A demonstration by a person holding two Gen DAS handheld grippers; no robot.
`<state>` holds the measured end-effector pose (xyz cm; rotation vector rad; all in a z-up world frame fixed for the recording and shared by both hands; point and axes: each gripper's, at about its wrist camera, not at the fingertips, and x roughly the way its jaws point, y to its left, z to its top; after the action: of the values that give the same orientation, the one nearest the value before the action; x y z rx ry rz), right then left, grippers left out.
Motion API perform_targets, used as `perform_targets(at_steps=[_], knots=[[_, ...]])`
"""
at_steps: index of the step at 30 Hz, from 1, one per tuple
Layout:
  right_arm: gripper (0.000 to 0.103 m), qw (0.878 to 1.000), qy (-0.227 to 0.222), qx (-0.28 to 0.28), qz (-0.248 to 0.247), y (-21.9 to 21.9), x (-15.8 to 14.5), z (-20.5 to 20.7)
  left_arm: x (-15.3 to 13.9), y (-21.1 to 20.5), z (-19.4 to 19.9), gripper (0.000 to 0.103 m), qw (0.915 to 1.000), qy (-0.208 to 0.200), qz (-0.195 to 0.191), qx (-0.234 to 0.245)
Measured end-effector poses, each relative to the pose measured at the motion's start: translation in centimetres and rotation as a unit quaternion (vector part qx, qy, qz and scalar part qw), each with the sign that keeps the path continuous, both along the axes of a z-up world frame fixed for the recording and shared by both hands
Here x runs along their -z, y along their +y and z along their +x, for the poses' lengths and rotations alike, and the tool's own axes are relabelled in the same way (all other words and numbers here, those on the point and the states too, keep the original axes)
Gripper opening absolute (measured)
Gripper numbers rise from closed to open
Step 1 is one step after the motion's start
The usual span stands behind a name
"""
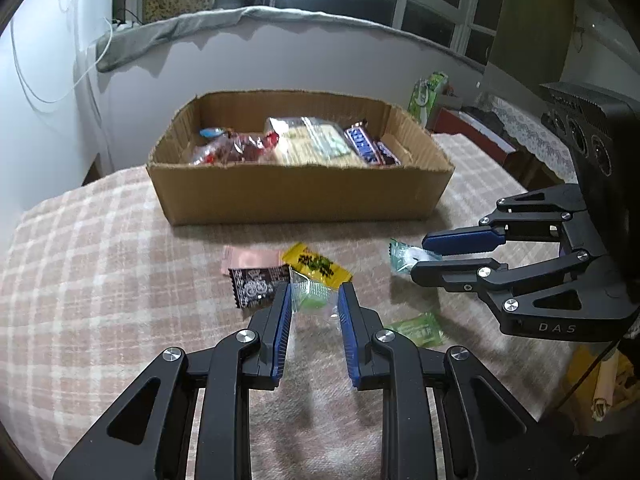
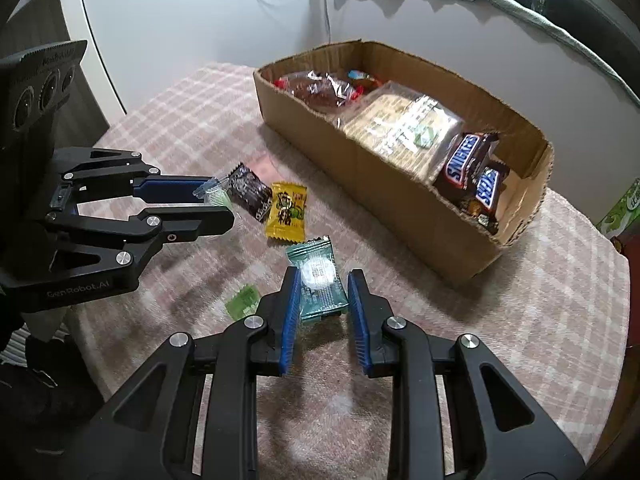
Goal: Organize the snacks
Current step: 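Grasp the small green candy with the left tool while the right tool grasps the teal candy, then carry both candies into the box and open both tools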
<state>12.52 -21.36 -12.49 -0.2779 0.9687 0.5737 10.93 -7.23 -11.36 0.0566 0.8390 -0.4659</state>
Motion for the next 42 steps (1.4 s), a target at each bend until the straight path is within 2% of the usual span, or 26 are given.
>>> perform_targets(at_steps=[12,23,32,42], knots=[[0.025,0.999,-0.042,0.018,0.029,-0.7,-4.4,0.9,-3.6,1.3,2.1,0.022,0.9989,-0.037,-0.025,-0.015],[0.025,0.994,-0.077,0.054,0.050,-2.1,-7.7,4.6,-6.4,0.6,6.1,0.022,0.9970,-0.071,-0.027,-0.018],[0.025,0.991,-0.078,0.093,0.052,-3.4,-7.9,9.5,-6.5,-0.9,9.9,0.022,0.9972,-0.069,-0.020,-0.019],[0.025,0.990,-0.054,0.120,0.050,-4.2,-5.5,12.9,-4.0,-1.4,13.4,0.022,0.9986,-0.033,-0.008,-0.040]])
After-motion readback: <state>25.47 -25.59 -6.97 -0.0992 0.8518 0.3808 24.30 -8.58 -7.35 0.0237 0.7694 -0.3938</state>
